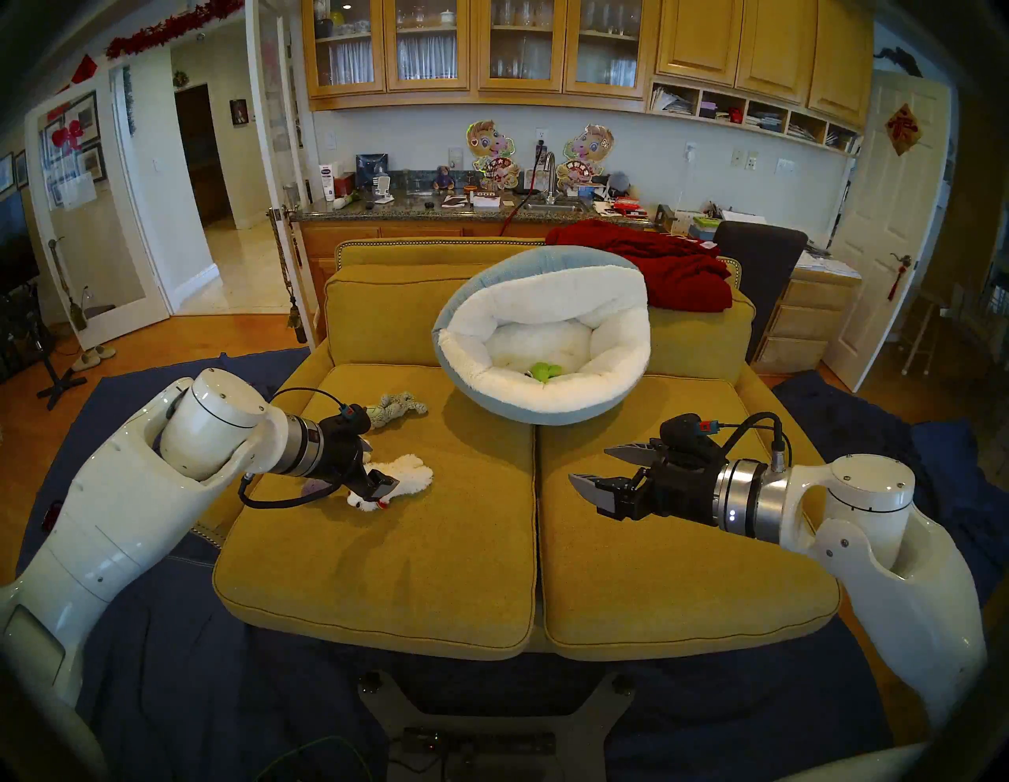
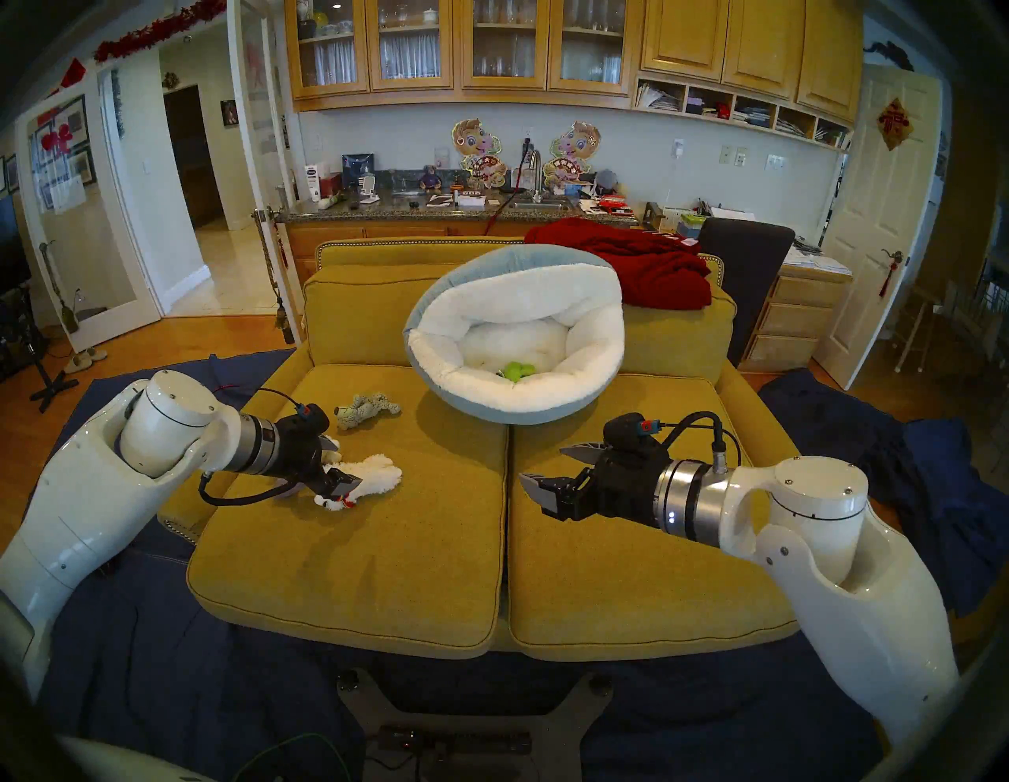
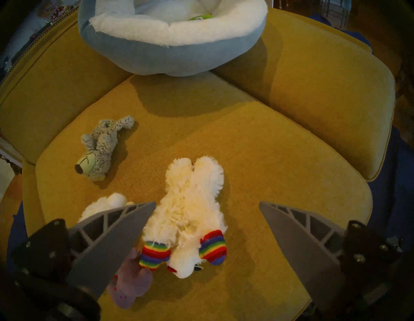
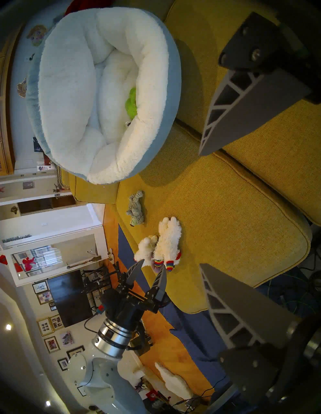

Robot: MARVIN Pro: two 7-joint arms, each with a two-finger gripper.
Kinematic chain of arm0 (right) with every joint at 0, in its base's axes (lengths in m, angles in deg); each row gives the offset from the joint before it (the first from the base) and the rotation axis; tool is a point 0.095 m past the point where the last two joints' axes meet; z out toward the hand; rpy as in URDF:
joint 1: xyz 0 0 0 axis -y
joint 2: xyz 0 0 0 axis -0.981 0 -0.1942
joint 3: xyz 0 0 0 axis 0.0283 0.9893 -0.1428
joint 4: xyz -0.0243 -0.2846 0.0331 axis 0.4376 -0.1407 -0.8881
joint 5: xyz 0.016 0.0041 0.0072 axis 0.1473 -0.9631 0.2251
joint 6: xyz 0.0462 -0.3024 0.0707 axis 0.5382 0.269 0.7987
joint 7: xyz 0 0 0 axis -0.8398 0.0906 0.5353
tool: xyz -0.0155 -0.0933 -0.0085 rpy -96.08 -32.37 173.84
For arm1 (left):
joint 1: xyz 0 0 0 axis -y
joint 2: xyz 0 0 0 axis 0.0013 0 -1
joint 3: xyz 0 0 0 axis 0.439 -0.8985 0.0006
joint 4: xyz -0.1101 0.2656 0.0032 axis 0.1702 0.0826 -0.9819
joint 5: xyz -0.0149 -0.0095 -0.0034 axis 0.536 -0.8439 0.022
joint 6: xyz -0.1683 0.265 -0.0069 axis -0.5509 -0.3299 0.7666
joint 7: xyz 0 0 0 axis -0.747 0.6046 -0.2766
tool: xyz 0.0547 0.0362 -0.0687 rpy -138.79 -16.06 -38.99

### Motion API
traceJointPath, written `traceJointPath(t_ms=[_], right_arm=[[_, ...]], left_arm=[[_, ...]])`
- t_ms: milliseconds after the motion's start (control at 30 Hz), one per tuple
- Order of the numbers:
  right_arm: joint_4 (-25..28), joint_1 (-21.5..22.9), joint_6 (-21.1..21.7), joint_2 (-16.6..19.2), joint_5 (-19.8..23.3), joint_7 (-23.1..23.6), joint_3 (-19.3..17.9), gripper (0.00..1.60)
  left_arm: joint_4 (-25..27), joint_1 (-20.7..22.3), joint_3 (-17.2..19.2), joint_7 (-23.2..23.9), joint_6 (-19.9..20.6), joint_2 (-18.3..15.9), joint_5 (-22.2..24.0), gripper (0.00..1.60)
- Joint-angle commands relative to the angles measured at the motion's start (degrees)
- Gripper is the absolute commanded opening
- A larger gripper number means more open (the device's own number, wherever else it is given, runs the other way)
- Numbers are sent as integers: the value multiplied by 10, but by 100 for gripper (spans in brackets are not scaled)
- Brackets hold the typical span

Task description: Put toys into dog bed

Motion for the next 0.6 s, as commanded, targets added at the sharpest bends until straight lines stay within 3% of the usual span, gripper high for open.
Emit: traceJointPath(t_ms=[0,200,233,333,367,400,567], right_arm=[[9,9,-5,-1,0,-1,-6,160],[9,9,-5,-1,0,-2,-6,160],[9,9,-5,-1,0,-2,-7,160],[9,9,-5,-1,0,-2,-7,160],[9,9,-5,-1,0,-2,-7,160],[9,9,-5,-1,0,-2,-7,160],[9,9,-5,-1,0,-2,-7,160]], left_arm=[[-18,66,3,7,-6,29,-14,160],[-61,100,-24,28,-10,37,-31,160],[-60,88,-11,32,-12,43,-37,160],[-88,117,-40,47,-12,43,-41,160],[-82,96,-20,47,-17,52,-54,160],[-97,122,-48,52,-15,44,-48,160],[-122,134,-62,64,-16,52,-60,160]])
